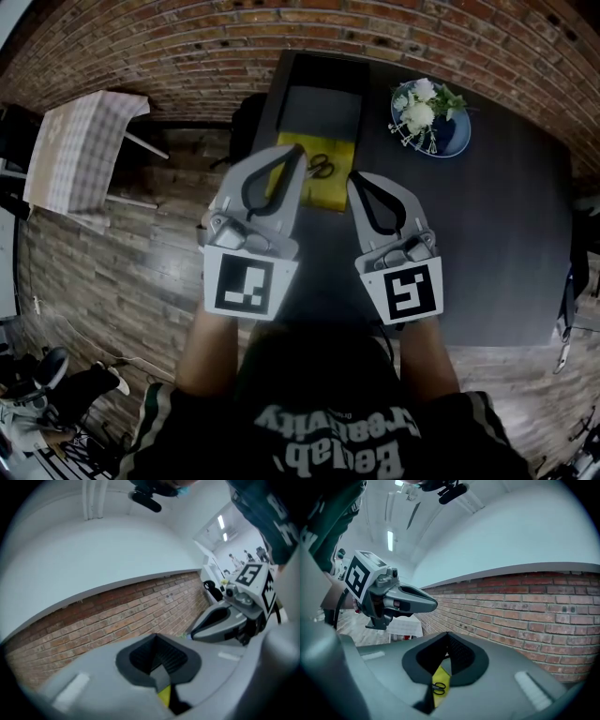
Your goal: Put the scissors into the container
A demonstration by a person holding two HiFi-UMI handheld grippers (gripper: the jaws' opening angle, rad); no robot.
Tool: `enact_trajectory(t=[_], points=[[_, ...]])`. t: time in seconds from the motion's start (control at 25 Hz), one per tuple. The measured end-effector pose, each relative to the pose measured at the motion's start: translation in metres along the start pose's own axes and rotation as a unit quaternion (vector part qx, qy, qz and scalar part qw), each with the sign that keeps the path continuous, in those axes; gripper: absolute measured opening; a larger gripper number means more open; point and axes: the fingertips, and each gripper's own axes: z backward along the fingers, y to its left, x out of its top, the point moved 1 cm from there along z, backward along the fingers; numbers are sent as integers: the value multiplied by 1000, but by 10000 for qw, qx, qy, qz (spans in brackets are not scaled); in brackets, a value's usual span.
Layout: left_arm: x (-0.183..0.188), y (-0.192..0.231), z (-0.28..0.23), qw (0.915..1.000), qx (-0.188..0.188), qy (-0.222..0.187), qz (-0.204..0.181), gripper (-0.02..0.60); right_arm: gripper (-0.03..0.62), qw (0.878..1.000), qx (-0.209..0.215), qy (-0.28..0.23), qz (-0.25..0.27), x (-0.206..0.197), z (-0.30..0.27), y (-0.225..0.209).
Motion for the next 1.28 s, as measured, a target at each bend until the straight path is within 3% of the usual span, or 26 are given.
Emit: enact_trajectory(t=[0.08,0.68,1.28], points=[[4,2,5,9999,0,-56,123,2,6,9999,-6,-97,-58,8,0,-1],[32,-3,26,9992,73,-377,-76,2,6,9988,130,-458,-149,52,13,-1],[60,-7,43,9980,31,-580,-264,2,6,9978,47,-613,242,77,25,1]])
